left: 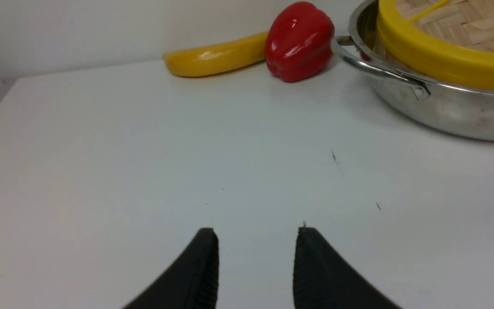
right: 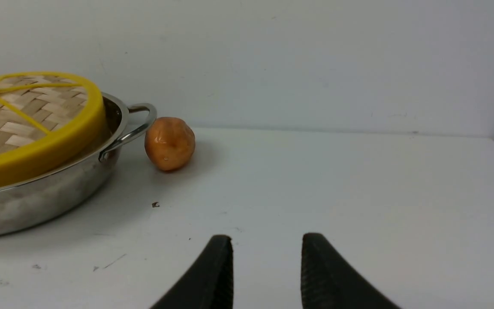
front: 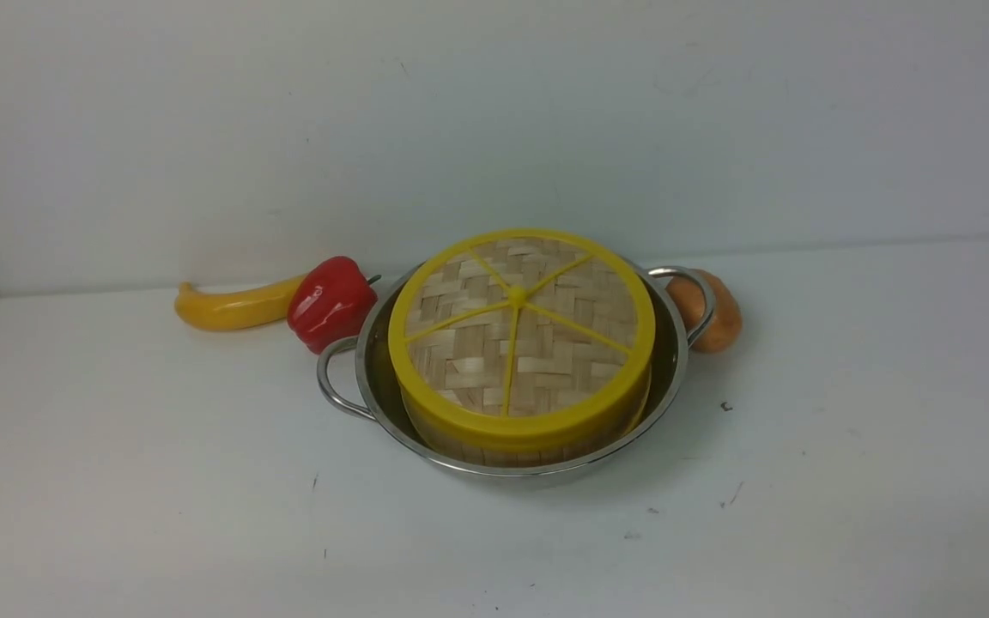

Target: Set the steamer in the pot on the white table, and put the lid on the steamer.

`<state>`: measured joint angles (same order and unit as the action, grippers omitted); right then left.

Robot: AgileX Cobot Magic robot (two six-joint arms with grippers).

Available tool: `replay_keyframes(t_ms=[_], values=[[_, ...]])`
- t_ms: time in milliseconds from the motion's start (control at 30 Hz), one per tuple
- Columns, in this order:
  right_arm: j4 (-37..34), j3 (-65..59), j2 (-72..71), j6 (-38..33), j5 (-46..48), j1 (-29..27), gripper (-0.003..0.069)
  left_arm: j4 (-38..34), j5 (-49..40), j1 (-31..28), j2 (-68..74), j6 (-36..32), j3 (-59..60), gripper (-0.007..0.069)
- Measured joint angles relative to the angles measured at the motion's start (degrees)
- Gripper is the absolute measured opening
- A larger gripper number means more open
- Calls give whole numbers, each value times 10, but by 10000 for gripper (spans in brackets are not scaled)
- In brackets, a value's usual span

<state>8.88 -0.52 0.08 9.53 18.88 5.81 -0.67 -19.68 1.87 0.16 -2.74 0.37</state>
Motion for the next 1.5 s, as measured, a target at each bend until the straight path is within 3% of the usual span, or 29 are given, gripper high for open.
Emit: replay_keyframes(t_ms=[1500], values=[[0,0,0,0,0,0,244,11,0,0,0,13,0,241]])
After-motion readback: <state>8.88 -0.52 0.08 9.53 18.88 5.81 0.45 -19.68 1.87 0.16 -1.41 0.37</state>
